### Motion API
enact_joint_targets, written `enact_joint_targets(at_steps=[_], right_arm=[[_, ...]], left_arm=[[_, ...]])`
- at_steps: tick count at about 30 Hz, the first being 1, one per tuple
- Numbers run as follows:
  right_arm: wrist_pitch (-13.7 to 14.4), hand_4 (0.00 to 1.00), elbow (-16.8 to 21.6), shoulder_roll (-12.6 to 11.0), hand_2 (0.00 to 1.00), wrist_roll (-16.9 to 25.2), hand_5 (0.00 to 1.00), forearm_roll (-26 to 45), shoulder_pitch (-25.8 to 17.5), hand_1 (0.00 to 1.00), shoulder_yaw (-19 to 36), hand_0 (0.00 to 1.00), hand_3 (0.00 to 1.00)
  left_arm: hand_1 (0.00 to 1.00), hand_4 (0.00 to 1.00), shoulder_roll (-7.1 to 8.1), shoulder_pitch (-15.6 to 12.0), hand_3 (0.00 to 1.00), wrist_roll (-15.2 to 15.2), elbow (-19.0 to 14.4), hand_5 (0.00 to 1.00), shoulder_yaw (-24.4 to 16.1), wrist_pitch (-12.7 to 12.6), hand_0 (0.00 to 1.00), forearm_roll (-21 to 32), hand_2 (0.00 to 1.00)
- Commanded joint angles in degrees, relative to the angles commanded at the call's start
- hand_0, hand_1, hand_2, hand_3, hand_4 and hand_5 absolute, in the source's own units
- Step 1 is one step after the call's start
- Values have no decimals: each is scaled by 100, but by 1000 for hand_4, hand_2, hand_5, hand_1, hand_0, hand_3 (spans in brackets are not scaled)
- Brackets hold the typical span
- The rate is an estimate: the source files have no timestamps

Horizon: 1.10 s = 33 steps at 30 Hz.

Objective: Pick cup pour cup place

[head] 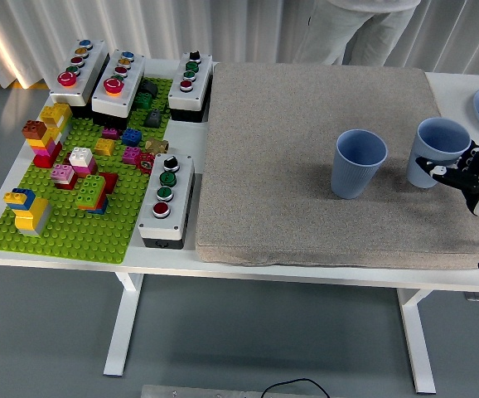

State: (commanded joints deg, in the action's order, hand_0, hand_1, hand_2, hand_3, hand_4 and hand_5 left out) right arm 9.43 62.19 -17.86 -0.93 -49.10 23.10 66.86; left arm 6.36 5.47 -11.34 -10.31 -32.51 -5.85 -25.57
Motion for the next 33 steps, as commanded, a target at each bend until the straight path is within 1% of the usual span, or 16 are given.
enact_joint_targets(at_steps=[23, 25, 26, 31, 32, 33], right_arm=[[21, 723, -98, -5, 570, 84, 142, -283, -57, 719, -71, 860, 632], [7, 723, -111, -5, 570, 85, 142, -285, -59, 719, -75, 860, 632], [-5, 722, -125, -4, 591, 88, 143, -292, -61, 725, -73, 860, 652], [-111, 722, -135, -8, 591, 87, 143, -322, -62, 725, -61, 860, 652], [-128, 742, -130, -10, 721, 96, 170, -328, -58, 796, -57, 886, 790], [-179, 742, -133, -13, 721, 108, 170, -330, -52, 796, -47, 886, 790]], left_arm=[[780, 511, 3, -17, 682, 0, 0, 941, 39, 1, 732, 10, 823], [780, 511, 2, -21, 682, -1, 0, 941, 38, 0, 732, 11, 823], [780, 512, 3, -24, 682, 0, 0, 943, 42, 0, 731, 14, 823], [780, 512, 4, -27, 682, 4, 0, 943, 40, 1, 731, 17, 823], [780, 512, 3, -25, 682, 5, 0, 943, 42, 0, 732, 22, 823], [780, 512, 4, -21, 682, 5, 0, 943, 42, 0, 732, 20, 823]])
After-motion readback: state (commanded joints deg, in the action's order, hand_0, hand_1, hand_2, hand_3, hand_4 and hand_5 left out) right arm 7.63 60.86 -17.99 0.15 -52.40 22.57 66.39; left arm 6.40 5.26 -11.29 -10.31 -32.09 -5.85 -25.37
